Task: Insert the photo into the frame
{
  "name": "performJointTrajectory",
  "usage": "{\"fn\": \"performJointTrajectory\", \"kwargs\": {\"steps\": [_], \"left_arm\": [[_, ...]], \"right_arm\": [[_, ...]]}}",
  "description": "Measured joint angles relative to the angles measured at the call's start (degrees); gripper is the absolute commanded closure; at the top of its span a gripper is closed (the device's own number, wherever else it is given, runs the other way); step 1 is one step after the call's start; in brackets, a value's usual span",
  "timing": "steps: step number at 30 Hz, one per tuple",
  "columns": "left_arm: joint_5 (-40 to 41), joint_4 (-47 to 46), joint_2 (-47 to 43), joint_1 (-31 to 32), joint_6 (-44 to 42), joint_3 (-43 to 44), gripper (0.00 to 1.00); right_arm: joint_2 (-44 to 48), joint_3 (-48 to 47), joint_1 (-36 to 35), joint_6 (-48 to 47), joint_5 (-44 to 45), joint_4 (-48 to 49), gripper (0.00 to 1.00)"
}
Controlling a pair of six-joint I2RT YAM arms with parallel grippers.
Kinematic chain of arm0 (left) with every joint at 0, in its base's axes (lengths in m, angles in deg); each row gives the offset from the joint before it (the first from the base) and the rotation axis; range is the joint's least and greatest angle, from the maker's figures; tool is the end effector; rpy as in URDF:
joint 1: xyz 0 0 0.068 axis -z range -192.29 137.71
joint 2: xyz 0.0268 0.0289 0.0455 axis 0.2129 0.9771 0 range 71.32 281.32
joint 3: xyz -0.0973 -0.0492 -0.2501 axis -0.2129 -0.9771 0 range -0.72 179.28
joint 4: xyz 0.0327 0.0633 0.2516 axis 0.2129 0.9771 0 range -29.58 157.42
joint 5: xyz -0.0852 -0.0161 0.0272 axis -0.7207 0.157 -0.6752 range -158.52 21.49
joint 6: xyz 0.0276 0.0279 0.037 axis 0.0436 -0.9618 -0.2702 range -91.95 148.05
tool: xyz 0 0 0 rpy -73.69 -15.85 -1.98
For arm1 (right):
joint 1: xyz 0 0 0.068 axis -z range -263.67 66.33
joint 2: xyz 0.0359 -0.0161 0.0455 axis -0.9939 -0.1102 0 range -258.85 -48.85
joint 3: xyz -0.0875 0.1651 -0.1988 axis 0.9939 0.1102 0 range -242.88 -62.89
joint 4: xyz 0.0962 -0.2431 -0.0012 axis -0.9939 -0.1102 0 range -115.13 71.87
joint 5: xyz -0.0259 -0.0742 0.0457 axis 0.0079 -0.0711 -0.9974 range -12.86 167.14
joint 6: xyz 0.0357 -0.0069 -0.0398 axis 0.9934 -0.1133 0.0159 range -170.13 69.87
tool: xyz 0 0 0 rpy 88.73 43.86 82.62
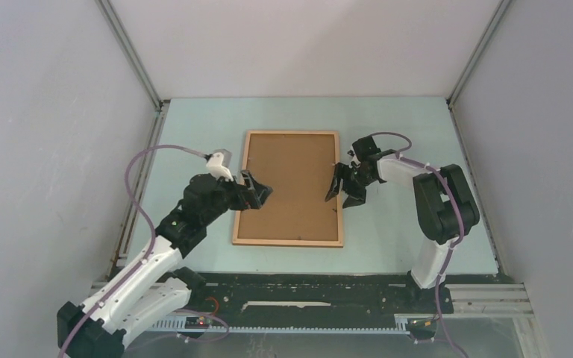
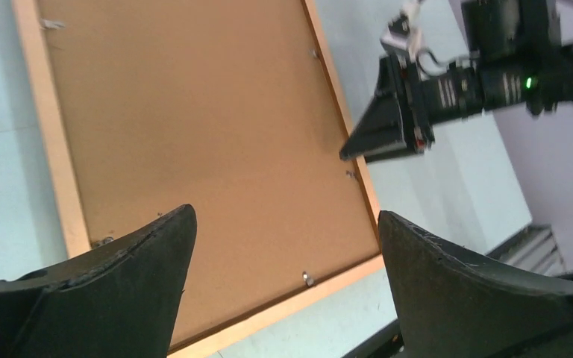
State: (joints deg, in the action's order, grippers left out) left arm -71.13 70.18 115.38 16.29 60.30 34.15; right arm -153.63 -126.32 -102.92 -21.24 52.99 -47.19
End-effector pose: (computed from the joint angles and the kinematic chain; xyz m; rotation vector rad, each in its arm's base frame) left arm 0.1621 -0.0901 0.2817 -0.0309 1.9750 -0.7528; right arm 0.3224 0.1281 0.1517 0.1372 2.9017 0.7716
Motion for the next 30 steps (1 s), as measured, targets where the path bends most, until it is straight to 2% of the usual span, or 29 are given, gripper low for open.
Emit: {"fn": "performJointTrajectory", "kwargs": {"steps": [5,12,20,24,30], "left_arm": [[-0.2,0.2,4.2,5.1,-2.4,0.0,0.00],[0.0,2.1,9.6,7.4,-5.9,1.6,0.00],[2.9,3.8,11.3,8.1,-7.0,3.2,0.00],[4.8,8.0,14.3,5.8,-6.2,7.0,0.00],[2.1,9.9,16.9,-5.3,-2.6,8.3,0.00]], "right_arm": [[-0.9,-0.7,-0.4,0.0,0.1,-1.2,0.41],[-0.9,-0.8,-1.0,-0.2,4.8,-2.7,0.65],[-0.9,-1.1,-1.1,-1.2,6.8,-3.4,0.98],[-0.9,-1.1,-0.8,-1.6,6.9,-3.4,1.00],[-0.9,-1.1,-0.2,-3.1,5.8,-3.4,1.00]]}}
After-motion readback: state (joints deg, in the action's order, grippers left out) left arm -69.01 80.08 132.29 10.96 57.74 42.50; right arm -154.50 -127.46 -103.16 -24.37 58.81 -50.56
